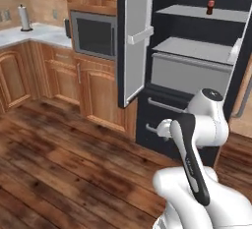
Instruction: Open the fridge, grab two sodas, and place both sodas inside the bowl with ice on the dining counter.
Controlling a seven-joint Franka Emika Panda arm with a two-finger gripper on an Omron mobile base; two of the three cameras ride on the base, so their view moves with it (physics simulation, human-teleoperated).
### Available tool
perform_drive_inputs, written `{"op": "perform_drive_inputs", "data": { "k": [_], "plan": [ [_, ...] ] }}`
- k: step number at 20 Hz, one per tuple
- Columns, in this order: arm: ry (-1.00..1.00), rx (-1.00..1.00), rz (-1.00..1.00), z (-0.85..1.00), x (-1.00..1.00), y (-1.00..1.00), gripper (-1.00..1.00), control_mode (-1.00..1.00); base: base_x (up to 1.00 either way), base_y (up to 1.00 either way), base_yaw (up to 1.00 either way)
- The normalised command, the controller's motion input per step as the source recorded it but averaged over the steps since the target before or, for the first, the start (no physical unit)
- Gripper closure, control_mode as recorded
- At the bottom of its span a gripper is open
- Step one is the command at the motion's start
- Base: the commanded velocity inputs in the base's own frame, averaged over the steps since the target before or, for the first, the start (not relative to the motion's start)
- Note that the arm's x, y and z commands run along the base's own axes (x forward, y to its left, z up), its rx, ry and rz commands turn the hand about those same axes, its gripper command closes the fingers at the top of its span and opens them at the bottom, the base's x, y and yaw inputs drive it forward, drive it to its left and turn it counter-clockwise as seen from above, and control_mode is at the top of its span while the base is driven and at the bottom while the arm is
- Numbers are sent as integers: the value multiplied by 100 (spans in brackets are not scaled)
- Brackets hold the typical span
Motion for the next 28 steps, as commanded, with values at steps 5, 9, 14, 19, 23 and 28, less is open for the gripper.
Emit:
{"op": "perform_drive_inputs", "data": {
  "k": [5,9,14,19,23,28],
  "plan": [
    [0,0,0,0,0,0,-100,100,68,2,-38],
    [0,0,0,0,0,0,-100,100,54,27,-45],
    [0,0,0,0,0,0,-100,100,54,37,-45],
    [0,0,0,0,0,0,-100,100,69,39,-37],
    [0,0,0,0,0,0,-100,100,77,41,-33],
    [0,0,0,0,0,0,-100,100,81,22,-27]
  ]
}}
